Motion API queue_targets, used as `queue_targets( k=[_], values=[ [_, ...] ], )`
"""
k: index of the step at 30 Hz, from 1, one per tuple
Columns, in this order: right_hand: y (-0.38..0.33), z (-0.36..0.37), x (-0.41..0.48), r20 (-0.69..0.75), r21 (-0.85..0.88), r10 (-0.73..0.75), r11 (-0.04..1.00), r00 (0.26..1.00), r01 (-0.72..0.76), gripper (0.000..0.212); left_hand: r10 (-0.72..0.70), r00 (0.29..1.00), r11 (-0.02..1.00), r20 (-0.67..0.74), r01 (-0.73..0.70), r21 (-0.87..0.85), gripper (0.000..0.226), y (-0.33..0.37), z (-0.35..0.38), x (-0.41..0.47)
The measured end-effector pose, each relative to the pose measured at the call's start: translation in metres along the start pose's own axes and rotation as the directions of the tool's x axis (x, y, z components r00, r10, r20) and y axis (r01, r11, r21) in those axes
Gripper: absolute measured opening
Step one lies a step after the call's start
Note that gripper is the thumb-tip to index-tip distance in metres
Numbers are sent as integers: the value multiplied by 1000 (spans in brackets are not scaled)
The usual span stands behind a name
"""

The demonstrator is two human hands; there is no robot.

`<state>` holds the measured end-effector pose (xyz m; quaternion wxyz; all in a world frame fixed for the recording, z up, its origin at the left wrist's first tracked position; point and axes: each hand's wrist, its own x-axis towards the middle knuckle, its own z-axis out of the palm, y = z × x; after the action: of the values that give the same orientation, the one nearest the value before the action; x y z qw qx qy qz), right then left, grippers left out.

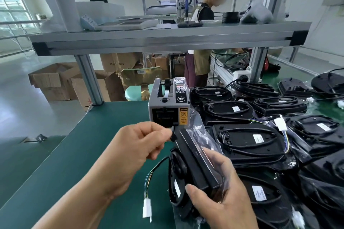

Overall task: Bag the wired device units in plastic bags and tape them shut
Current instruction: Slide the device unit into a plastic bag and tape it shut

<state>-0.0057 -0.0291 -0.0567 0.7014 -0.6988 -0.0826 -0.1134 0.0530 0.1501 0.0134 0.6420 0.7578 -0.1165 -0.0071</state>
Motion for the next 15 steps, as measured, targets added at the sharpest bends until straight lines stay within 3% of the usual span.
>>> queue_targets(
  k=[4,15],
  values=[
    [-2,6,-4,-2,-31,-11,999,1000,11,65,33,997,991,64,-41,126,27,7,12,-17],
    [-4,14,-8,4,-91,-7,996,1000,8,65,12,994,989,110,-28,145,14,1,16,-13]
  ],
)
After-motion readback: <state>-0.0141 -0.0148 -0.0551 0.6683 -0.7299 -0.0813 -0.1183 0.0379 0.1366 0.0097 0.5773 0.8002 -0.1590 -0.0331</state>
